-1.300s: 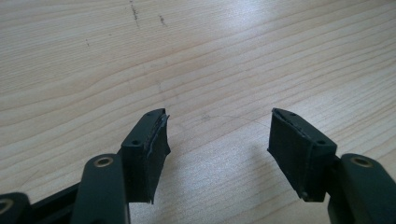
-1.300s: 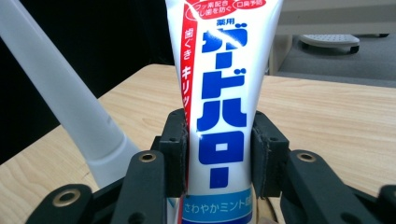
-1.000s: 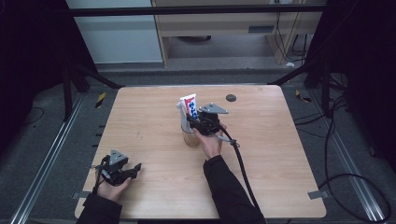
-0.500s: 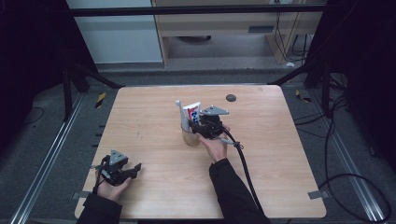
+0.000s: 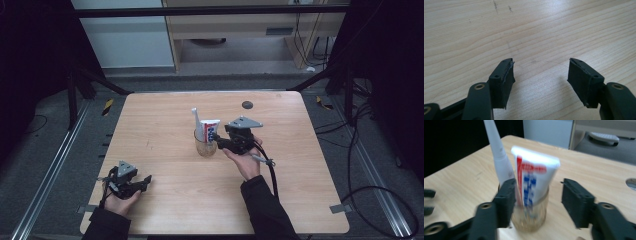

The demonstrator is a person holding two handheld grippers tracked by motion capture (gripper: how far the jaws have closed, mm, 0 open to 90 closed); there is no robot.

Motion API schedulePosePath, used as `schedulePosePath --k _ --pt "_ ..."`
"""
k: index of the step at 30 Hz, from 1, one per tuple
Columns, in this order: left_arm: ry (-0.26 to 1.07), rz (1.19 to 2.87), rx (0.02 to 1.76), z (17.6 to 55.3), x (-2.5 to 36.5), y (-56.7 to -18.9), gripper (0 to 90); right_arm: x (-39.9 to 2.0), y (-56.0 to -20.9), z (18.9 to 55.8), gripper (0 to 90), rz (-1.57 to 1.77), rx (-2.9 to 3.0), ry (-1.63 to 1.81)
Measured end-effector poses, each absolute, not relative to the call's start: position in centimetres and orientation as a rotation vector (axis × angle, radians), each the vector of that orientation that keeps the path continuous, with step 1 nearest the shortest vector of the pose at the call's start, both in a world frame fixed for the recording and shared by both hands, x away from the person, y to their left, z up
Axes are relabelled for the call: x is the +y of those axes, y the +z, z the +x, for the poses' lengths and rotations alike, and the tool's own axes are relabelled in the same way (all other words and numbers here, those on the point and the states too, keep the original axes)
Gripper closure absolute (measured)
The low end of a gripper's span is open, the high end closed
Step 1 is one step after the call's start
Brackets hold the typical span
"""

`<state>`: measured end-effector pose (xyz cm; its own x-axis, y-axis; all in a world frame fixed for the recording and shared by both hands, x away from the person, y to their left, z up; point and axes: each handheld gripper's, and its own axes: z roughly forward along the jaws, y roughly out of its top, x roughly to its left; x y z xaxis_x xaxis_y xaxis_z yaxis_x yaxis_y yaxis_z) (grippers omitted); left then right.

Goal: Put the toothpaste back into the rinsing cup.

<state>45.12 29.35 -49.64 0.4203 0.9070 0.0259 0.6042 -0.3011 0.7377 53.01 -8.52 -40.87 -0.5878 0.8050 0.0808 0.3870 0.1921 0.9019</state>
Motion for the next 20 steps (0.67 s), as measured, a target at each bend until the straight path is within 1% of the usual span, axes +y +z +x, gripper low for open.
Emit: schedulePosePath --k 1,2,3,4,7,8,9,17,18,20 --pt "0.591 2.021 1.275 45.1 29.4 -49.7 36.7 -9.1 -40.9 52.7 37.1 1.106 2.077 1.359" --pt "0.591 2.021 1.275 45.1 29.4 -49.7 36.7 -9.1 -40.9 52.7 37.1 1.106 2.077 1.359" --pt "0.59 2.018 1.276 45.1 29.4 -49.7 36.7 -10.1 -41.1 52.1 29.5 1.095 2.095 1.317" --pt "0.59 2.018 1.276 45.1 29.4 -49.7 36.7 -10.1 -41.1 52.1 29.5 1.095 2.095 1.317" --pt "0.587 2.013 1.281 45.1 29.4 -49.7 36.6 -11.7 -41.7 51.3 20.7 1.105 2.129 1.245" --pt "0.584 2.019 1.28 45.1 29.4 -49.7 36.6 -12.7 -42.5 50.9 17.2 1.114 2.152 1.206" --pt "0.584 2.019 1.28 45.1 29.4 -49.7 36.6 -12.7 -42.5 50.9 17.2 1.114 2.152 1.206" --pt "0.585 2.018 1.288 45.2 29.6 -49.8 35.9 -17.6 -46.0 48.3 12.3 1.18 2.177 1.067" --pt "0.585 2.02 1.29 45.2 29.6 -49.7 35.9 -17.6 -46.0 48.3 12.3 1.18 2.177 1.067" --pt "0.586 2.023 1.29 45.2 29.6 -49.8 35.4 -19.4 -46.8 47.4 11.7 1.229 2.165 1.042"
